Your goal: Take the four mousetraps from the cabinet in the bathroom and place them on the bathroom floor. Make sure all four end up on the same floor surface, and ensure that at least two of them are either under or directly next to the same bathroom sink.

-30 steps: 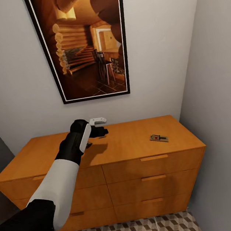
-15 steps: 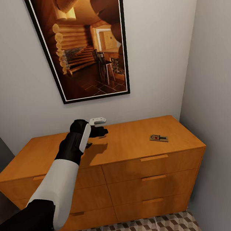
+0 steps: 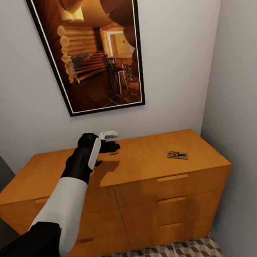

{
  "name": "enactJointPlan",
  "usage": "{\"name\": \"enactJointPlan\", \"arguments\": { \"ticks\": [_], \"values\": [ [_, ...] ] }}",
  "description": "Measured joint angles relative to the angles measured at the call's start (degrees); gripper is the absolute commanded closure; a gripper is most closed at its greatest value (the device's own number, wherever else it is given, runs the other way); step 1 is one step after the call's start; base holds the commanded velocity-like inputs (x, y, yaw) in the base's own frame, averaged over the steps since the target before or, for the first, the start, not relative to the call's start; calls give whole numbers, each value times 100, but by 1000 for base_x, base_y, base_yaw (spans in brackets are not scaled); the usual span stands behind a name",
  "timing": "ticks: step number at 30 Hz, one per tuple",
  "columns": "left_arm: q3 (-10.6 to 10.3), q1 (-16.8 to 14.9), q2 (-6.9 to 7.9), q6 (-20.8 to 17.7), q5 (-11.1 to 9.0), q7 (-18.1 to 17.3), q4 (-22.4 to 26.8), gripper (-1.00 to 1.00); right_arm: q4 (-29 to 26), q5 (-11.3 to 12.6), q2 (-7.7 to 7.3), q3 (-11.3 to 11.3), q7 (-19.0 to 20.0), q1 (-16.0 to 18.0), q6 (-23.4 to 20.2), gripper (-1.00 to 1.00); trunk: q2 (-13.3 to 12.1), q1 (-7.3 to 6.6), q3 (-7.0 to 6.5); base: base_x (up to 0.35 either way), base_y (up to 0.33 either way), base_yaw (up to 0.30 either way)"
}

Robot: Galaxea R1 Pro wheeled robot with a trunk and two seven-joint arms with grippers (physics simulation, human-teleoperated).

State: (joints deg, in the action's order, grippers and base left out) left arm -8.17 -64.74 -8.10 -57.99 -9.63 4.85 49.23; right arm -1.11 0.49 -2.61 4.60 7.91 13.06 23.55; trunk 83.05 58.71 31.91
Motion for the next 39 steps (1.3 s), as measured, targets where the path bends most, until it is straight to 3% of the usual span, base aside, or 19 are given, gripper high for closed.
{"name": "enactJointPlan", "arguments": {
  "ticks": [39],
  "values": [
    [-7, 0, 79, 0, 0, 0, -37, -100, 0, 1, 116, 1, 6, 0, 6, 100, 0, 2, 0, 58, 0, 0]
  ]
}}
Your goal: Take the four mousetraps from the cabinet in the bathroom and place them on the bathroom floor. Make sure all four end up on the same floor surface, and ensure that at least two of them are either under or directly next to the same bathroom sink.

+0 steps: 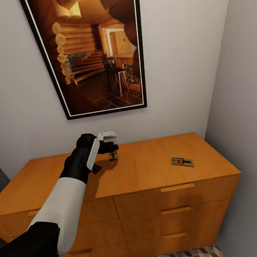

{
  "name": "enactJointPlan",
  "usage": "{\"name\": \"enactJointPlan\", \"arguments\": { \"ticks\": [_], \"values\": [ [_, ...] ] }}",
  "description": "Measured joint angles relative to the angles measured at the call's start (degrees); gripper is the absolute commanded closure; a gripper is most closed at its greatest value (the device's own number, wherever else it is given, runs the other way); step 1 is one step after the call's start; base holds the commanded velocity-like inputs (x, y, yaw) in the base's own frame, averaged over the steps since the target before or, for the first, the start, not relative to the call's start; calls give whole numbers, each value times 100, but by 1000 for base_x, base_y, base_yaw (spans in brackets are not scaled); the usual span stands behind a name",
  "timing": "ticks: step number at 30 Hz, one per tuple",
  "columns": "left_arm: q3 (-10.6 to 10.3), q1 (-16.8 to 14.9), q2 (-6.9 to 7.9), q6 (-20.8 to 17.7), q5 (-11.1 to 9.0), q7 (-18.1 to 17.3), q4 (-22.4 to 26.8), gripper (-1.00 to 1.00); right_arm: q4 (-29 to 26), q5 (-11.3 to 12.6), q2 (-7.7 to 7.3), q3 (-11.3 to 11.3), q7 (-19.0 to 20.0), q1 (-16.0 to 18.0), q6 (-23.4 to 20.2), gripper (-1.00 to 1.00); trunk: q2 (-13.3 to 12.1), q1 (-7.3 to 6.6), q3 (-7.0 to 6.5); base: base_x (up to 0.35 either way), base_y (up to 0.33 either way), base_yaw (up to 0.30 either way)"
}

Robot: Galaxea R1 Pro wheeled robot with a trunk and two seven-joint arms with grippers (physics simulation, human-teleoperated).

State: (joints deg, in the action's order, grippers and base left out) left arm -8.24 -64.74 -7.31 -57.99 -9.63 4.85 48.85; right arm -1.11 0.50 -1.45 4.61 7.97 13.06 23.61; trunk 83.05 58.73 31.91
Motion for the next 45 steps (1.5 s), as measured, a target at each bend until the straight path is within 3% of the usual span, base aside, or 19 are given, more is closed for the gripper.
{"name": "enactJointPlan", "arguments": {
  "ticks": [24, 45],
  "values": [
    [-1, 0, 0, 0, 0, 0, -14, -100, 0, 0, 6, 1, -11, 0, 4, 100, 0, 0, 0, 52, 0, 0],
    [32, 0, -9, -26, 1, 4, -347, -100, 0, 0, 83, 0, -11, 0, 0, 100, 0, 0, 0, 0, 0, 0]
  ]
}}
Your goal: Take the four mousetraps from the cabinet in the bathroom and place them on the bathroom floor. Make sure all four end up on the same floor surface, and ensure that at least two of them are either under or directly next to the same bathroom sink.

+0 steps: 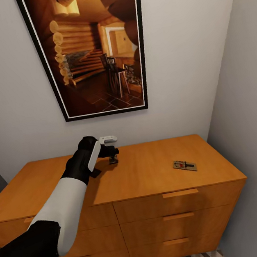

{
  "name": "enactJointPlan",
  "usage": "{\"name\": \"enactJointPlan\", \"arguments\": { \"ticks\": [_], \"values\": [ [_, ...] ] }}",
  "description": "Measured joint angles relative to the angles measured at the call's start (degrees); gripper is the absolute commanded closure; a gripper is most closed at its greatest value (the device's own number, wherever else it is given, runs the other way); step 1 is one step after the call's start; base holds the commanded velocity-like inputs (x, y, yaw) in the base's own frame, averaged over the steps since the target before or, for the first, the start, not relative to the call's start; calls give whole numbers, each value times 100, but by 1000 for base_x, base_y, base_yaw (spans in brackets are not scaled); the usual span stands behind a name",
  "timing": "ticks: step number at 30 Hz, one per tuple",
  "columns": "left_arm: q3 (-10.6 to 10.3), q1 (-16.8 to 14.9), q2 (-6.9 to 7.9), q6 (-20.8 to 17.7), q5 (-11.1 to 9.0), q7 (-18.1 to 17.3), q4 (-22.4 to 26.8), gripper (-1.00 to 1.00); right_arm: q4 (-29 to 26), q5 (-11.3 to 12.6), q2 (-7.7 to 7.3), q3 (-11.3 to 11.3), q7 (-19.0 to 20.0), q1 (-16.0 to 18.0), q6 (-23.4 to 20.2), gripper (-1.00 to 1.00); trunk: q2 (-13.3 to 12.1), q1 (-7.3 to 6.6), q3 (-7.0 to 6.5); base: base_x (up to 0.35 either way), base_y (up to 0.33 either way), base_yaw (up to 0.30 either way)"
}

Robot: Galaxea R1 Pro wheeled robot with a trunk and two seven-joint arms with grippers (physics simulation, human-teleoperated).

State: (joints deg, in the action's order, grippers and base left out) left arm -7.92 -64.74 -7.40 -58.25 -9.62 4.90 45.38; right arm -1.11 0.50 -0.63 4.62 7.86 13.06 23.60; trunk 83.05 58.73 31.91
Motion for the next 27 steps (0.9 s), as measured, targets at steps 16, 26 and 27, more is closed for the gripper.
{"name": "enactJointPlan", "arguments": {
  "ticks": [16, 26, 27],
  "values": [
    [-14, 0, 0, 0, 0, -3, -21, -100, 0, 0, 3, 0, 0, 0, 2, 100, 0, 0, 0, 0, 0, 0],
    [-28, 0, 0, 0, 0, -4, -68, -100, 0, 0, 3, 0, 0, 0, 1, 100, 0, 0, 17, 0, 0, 0],
    [-29, 0, -3, 3, 0, -4, -109, -100, 0, 0, 1, 0, 0, 0, 1, 100, 0, 0, 21, 0, 0, 0]
  ]
}}
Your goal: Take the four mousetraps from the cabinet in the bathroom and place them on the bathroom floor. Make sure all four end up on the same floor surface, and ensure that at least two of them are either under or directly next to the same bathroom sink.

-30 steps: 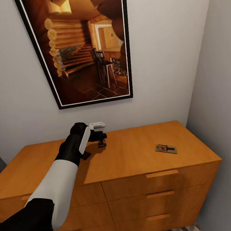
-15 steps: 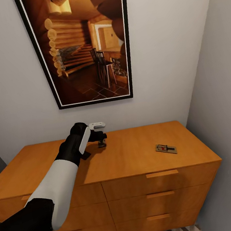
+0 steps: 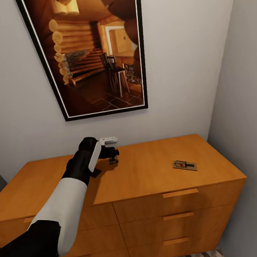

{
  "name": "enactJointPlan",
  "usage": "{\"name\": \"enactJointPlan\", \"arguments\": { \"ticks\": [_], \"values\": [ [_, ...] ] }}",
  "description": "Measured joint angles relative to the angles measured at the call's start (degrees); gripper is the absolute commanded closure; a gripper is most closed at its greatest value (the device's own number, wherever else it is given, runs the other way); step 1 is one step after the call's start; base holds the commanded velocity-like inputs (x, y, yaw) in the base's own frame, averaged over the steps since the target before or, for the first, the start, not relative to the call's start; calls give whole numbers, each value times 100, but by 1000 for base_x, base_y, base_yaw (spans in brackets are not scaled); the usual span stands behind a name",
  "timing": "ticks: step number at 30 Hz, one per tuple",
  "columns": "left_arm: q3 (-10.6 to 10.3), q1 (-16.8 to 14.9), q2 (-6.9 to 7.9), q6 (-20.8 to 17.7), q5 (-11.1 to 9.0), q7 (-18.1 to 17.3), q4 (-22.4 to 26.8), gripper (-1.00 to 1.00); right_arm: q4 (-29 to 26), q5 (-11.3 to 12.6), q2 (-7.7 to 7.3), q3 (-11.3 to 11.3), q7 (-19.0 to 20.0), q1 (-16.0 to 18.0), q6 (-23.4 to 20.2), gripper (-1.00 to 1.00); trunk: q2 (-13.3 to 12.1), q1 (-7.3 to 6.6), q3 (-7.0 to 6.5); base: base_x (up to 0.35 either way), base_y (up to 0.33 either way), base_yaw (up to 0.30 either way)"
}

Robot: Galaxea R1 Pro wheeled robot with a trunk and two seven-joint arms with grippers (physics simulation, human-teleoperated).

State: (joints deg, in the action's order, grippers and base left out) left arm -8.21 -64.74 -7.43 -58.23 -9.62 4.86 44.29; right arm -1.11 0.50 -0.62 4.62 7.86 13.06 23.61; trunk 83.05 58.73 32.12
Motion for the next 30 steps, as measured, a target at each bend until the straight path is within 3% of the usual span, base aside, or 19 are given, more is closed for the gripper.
{"name": "enactJointPlan", "arguments": {
  "ticks": [30],
  "values": [
    [-9, 0, -29, 14, 0, 0, -241, -100, 9, 0, -7, 0, 0, 0, 0, 100, 0, 0, 81, 0, 0, 0]
  ]
}}
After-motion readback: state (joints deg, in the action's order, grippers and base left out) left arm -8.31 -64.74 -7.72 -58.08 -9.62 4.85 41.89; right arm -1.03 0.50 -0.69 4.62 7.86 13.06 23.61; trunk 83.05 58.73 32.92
